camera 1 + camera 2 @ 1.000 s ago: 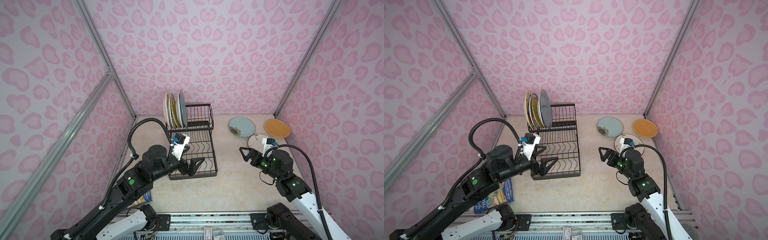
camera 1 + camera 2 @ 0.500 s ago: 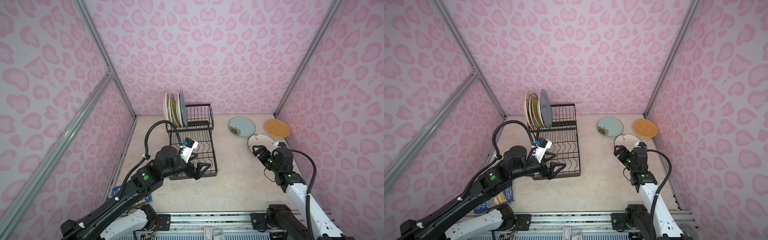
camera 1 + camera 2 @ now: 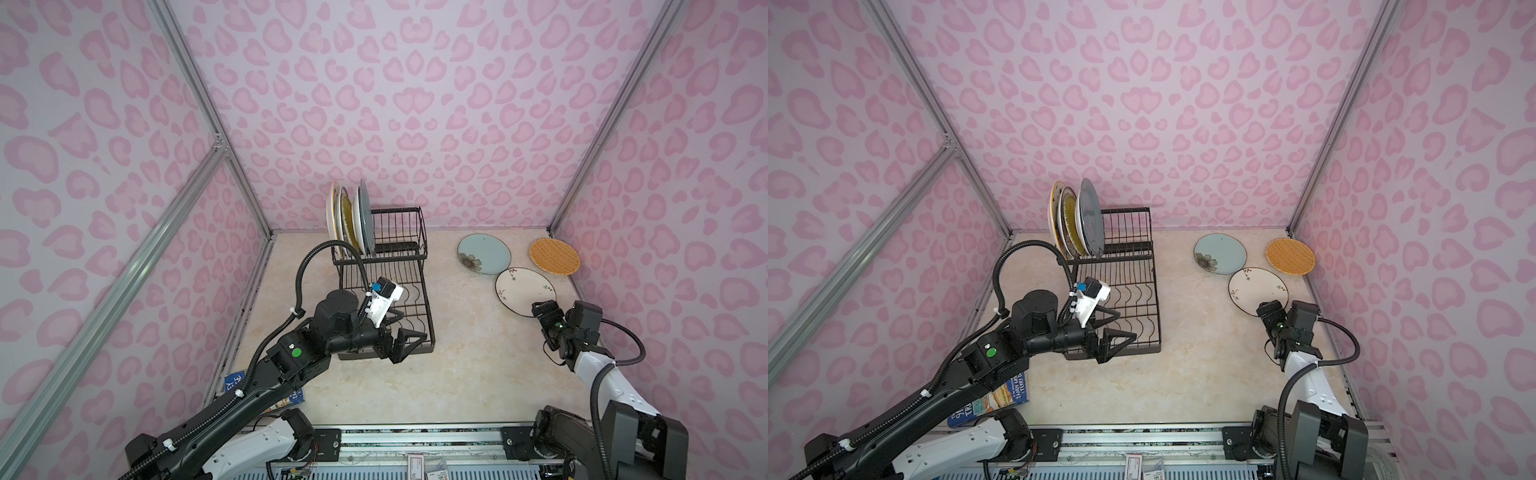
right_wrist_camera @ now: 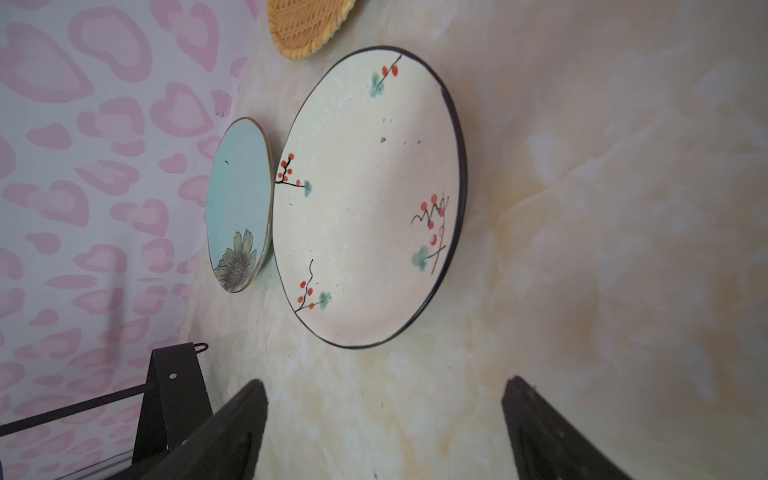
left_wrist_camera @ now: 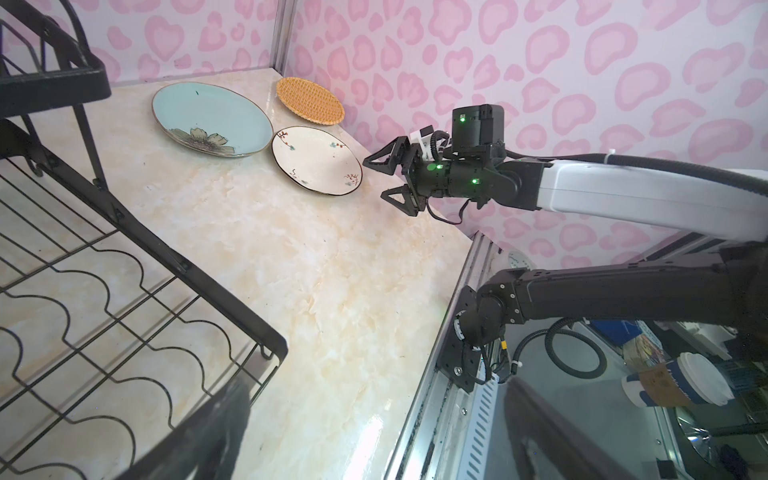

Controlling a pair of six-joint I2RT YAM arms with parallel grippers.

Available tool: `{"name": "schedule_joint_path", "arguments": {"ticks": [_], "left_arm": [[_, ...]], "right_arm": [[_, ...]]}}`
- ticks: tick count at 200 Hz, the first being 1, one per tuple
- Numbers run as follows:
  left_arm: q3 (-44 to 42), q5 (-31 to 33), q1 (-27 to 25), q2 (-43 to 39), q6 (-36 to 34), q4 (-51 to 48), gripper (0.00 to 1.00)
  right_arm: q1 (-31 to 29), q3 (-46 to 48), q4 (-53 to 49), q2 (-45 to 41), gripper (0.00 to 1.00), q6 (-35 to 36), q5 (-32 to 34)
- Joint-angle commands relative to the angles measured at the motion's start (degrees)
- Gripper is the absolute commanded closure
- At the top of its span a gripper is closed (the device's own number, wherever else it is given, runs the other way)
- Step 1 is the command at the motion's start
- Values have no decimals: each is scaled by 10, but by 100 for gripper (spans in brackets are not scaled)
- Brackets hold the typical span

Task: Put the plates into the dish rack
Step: 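Move the left gripper to the rack while the right gripper nears the white plate, then grip the white red-blossom plate's rim with the right gripper and drag it toward the rack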

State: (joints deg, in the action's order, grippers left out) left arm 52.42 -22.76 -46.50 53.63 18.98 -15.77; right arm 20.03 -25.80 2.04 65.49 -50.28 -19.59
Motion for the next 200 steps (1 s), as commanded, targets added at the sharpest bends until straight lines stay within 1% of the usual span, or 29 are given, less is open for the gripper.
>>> {"name": "schedule_joint_path", "arguments": {"ticks": [1, 25, 59, 104, 133, 145, 162, 174, 200], "left_arm": [[2, -23, 0, 6, 5, 19, 3], [2, -23, 0, 4, 4, 18, 3], [1, -20, 1, -3, 2, 17, 3], [2, -13, 3, -13, -2, 14, 3], [1, -13, 4, -18, -2, 14, 3], [1, -11, 5, -19, -3, 14, 3], [1, -11, 6, -23, -3, 14, 3], [1, -11, 8, -24, -3, 14, 3], [1, -10, 10, -25, -3, 14, 3]], "right_arm": [[6, -7, 56, 41, 14, -11, -11], [19, -32, 58, 97, 18, -7, -39], [33, -47, 99, 175, 31, -24, -76], [41, -46, 146, 230, 38, -45, -89], [48, -44, 191, 266, 45, -65, -102], [52, -43, 214, 284, 52, -75, -112], [57, -38, 249, 311, 58, -95, -125], [59, -31, 278, 327, 64, -110, -134], [65, -16, 331, 348, 79, -130, -138]]}}
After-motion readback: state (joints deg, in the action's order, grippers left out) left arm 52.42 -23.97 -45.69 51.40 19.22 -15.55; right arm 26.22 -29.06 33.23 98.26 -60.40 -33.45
